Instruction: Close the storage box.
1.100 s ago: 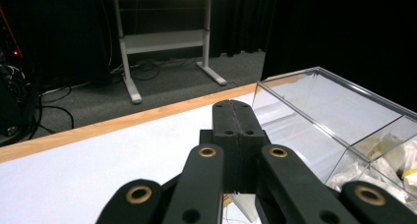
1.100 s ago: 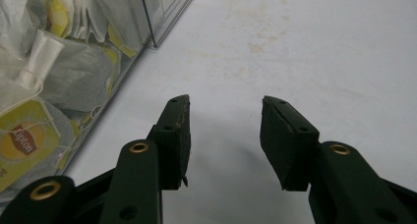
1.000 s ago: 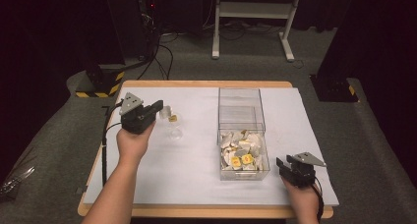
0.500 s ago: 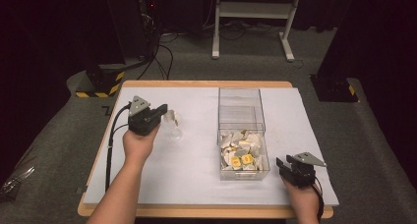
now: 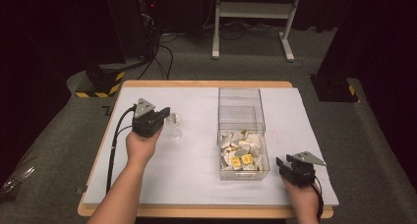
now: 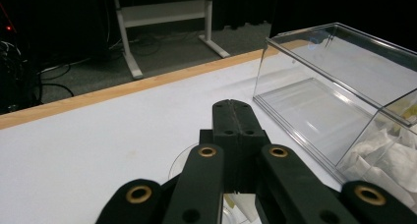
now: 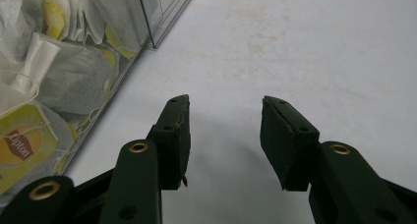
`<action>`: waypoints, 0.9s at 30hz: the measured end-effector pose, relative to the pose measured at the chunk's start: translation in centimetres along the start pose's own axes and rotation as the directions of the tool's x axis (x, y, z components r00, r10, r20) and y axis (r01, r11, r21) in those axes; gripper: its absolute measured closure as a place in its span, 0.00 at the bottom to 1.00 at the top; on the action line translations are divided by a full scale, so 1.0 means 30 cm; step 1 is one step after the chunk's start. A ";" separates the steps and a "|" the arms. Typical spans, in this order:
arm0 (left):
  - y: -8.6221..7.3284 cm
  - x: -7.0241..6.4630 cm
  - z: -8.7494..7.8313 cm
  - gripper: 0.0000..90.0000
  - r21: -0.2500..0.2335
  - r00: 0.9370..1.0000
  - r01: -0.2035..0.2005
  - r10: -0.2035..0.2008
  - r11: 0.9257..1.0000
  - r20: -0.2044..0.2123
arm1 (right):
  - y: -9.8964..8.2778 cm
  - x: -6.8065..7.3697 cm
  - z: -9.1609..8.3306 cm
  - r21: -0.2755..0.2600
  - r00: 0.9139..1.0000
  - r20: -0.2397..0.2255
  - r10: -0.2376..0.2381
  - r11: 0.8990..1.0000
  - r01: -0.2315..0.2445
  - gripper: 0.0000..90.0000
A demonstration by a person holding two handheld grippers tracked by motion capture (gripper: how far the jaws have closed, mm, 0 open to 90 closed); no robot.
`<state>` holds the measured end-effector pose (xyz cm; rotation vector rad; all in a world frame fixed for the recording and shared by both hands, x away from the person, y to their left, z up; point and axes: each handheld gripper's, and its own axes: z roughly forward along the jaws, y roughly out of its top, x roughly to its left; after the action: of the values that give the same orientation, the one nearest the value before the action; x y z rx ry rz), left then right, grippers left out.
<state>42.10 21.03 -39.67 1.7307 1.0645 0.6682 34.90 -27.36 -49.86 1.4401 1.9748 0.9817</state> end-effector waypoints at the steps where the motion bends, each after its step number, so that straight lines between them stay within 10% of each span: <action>1: -0.002 0.000 0.001 1.00 0.000 1.000 0.004 -0.004 1.000 -0.001 | 0.000 0.000 0.000 0.000 1.000 0.000 0.000 1.000 0.000 0.61; 27: -0.014 -0.009 0.032 0.89 0.005 1.000 0.020 -0.020 1.000 -0.018 | -0.006 0.004 -0.009 -0.003 1.000 -0.005 -0.010 1.000 0.010 0.60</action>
<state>42.60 20.45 -40.43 1.7192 1.0955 0.6694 34.56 -27.34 -49.84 1.4261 1.9809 0.9843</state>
